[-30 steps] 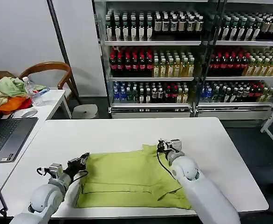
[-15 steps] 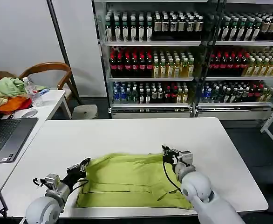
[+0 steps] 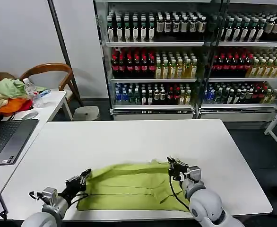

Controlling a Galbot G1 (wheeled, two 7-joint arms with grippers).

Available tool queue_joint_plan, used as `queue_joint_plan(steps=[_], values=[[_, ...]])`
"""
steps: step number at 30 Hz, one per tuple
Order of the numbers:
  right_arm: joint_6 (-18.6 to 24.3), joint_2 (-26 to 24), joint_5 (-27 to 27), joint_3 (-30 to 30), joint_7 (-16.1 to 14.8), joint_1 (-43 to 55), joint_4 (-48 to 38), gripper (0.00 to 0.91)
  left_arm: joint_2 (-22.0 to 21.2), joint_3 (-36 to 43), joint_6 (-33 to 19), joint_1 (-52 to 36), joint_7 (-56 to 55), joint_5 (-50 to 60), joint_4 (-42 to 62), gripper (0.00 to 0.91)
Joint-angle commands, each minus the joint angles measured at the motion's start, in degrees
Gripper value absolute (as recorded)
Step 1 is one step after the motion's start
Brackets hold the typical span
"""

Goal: Fold and organize the clothes.

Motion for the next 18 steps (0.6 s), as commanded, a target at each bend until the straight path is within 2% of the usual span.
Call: queue_joint_plan(steps=[1, 10, 18], values=[[0.03, -0.49, -0.5, 0.83, 0.06, -2.32, 2.02, 0.0, 0.06, -0.42, -0.17, 2.23, 0.02, 0.55, -0.73, 0.05], [-0.07, -1.48, -0.23, 1.94, -0.04, -5.27, 6.03, 0.0, 0.68, -1.09, -0.12, 1.44, -0.01, -0.12, -0.6, 0.05], [0.77, -1.53, -2.16, 1.41, -0.54, -6.71, 4.43, 0.0, 0.52, -0.95, -0.02, 0.7, -0.01, -0.11, -0.42, 0.05]])
